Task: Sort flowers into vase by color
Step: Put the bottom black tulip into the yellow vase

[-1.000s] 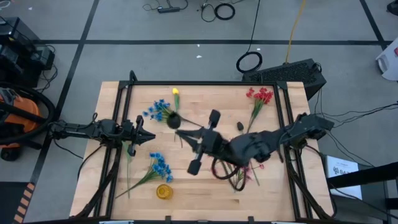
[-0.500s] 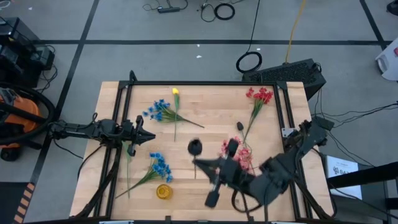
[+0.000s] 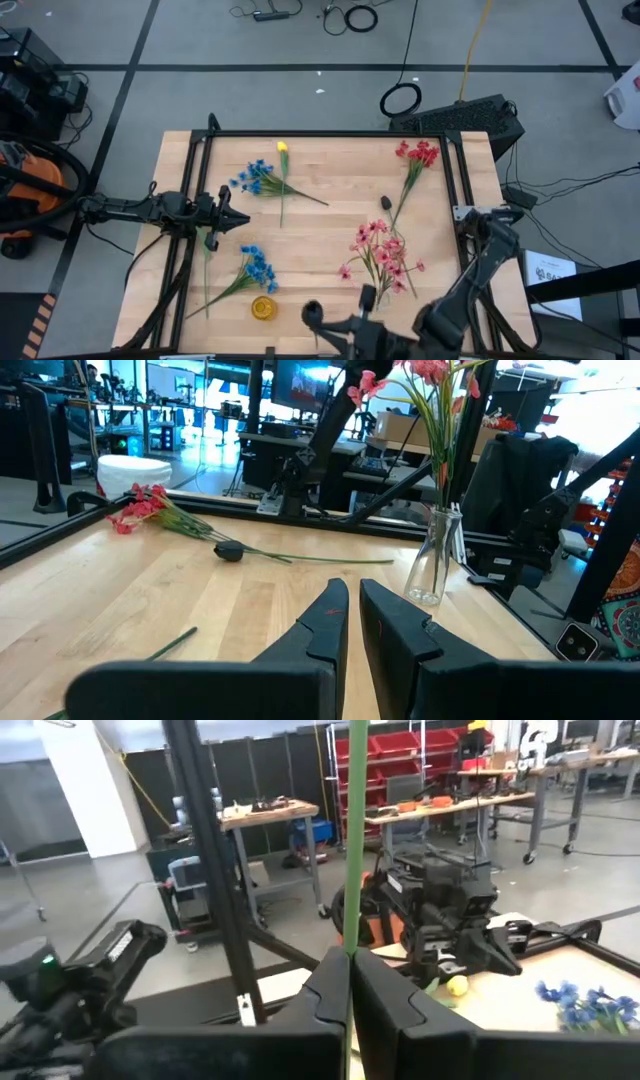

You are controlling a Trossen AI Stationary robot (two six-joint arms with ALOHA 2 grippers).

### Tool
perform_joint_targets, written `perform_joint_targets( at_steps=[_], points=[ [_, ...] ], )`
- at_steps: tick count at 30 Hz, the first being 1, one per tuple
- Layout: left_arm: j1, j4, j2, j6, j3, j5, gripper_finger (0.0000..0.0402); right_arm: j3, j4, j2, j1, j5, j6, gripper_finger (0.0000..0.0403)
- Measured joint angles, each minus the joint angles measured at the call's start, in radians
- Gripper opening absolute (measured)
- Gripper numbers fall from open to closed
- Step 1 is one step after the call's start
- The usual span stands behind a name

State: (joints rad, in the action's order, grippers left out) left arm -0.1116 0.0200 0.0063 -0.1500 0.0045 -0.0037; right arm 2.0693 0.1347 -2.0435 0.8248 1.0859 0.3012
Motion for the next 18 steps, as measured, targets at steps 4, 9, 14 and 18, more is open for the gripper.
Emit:
perform_joint_targets(
  at_steps=[4, 9, 14, 18],
  points=[
    [0.000, 0.000, 0.000, 0.000, 0.000, 0.000, 0.0036, 0.000, -0.017, -0.045, 0.016, 0.015, 0.045, 0.0000],
    [0.000, 0.000, 0.000, 0.000, 0.000, 0.000, 0.0036, 0.000, -0.136, -0.128, 0.014, 0.009, 0.056, 0.0000],
    [0.000, 0.000, 0.000, 0.000, 0.000, 0.000, 0.0036, 0.000, -0.227, -0.204, 0.009, 0.028, 0.030, 0.0000],
    [0.000, 0.000, 0.000, 0.000, 0.000, 0.000, 0.0036, 0.000, -0.313, -0.272, -0.010, 0.071, 0.028, 0.0000]
  ],
)
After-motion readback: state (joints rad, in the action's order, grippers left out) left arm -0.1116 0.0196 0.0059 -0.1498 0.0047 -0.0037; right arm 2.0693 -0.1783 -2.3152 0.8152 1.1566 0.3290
